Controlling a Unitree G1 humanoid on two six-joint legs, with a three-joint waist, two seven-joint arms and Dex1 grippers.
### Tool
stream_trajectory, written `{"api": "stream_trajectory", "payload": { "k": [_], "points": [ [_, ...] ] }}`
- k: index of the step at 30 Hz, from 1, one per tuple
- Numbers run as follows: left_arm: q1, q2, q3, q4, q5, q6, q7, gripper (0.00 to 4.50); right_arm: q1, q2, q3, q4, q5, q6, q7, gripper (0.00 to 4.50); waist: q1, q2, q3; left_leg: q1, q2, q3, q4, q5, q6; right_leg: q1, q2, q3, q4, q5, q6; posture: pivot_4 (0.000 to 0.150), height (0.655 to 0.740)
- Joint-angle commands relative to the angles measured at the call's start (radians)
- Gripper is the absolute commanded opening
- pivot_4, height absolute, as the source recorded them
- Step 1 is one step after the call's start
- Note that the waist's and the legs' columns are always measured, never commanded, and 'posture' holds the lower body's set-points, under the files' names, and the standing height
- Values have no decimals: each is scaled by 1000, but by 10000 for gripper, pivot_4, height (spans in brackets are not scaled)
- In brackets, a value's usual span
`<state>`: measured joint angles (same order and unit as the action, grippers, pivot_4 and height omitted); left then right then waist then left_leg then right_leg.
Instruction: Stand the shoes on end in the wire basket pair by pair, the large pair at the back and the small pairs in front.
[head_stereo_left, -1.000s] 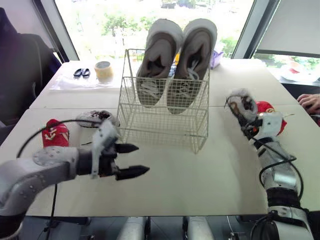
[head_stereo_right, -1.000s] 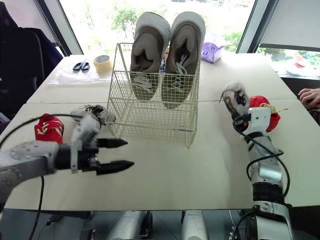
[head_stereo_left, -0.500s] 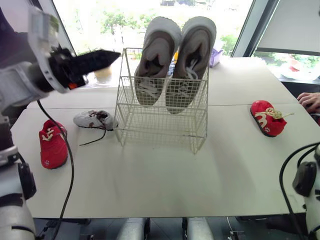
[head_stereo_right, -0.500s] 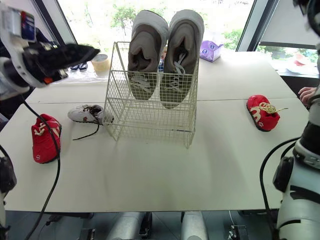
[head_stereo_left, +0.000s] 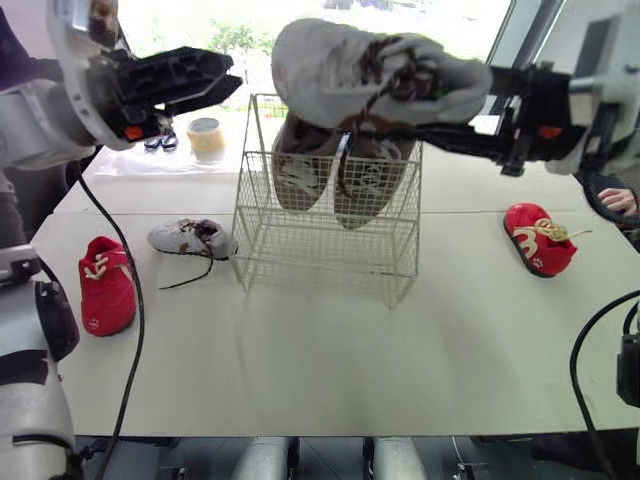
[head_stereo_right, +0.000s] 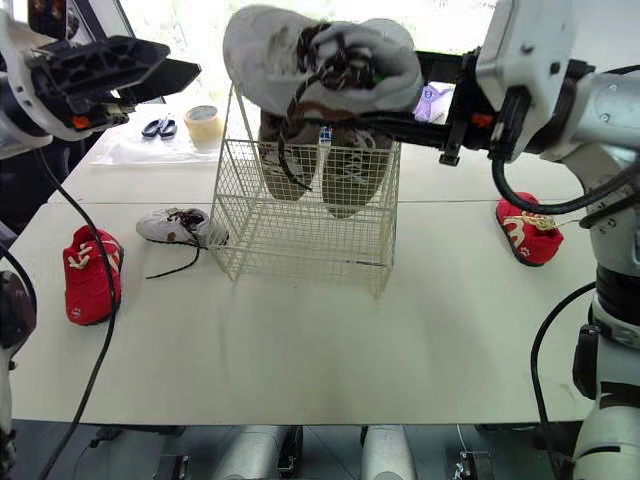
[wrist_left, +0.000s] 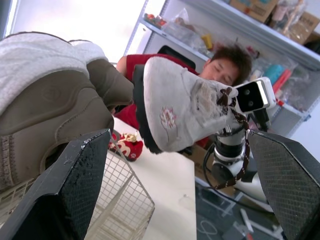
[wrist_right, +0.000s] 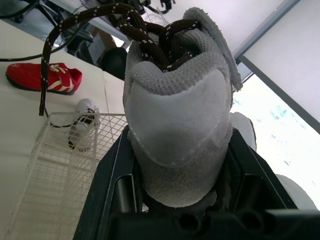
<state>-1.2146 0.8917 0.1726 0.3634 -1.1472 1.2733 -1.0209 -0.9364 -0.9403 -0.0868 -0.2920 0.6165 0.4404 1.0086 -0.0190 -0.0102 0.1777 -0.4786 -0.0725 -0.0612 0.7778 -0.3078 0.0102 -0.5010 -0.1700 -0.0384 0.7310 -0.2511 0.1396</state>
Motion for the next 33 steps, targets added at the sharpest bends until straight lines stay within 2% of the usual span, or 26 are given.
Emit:
{"api": "stream_trajectory", "payload": {
  "k": [1,15,18,23,25,29,31,33],
  "points": [
    [-6,0,13,-5,41,-12,-38,45000,-44,12,-30,-29,25,-1,7,15052,0,0,0,0,0,0,-1,0,0,0,0,0,0,0,0,1500,6563],
    [-73,-126,-53,56,152,14,-180,45000,-33,72,-1,-122,53,41,9,15052,2,0,0,0,0,0,-5,2,-4,-1,-1,0,-1,0,0,1500,6563],
    [-72,-132,-51,49,148,40,-206,36627,-29,77,-2,-133,55,49,4,14982,2,0,0,0,0,0,-6,2,-4,-2,-1,0,-1,0,0,1500,6563],
    [-73,-132,-28,62,156,59,-212,10815,-23,77,-6,-135,48,52,2,14982,3,0,0,0,0,0,-6,3,-4,-2,-1,0,-1,0,0,1500,6563],
    [-69,-136,-16,57,156,59,-200,2847,-21,79,-9,-135,49,54,0,14982,3,0,0,0,0,0,-6,3,-4,-1,-1,0,-1,0,0,1500,6563],
    [-56,-151,57,51,128,75,-127,2582,4,79,-30,-126,42,78,-48,14982,4,0,0,0,0,0,-6,3,-5,-1,-1,0,-1,0,0,1500,6563],
    [-24,-160,127,25,96,82,-71,2582,61,92,-112,-81,81,129,-120,23917,5,-1,0,0,0,0,-6,3,-5,-1,-1,0,-1,0,0,1500,6563],
    [24,-191,245,-2,39,77,31,2582,152,181,-277,-24,206,216,-297,32091,5,-3,-1,1,0,-1,-6,3,-5,0,-1,0,-2,0,0,1500,6563]
  ]
}}
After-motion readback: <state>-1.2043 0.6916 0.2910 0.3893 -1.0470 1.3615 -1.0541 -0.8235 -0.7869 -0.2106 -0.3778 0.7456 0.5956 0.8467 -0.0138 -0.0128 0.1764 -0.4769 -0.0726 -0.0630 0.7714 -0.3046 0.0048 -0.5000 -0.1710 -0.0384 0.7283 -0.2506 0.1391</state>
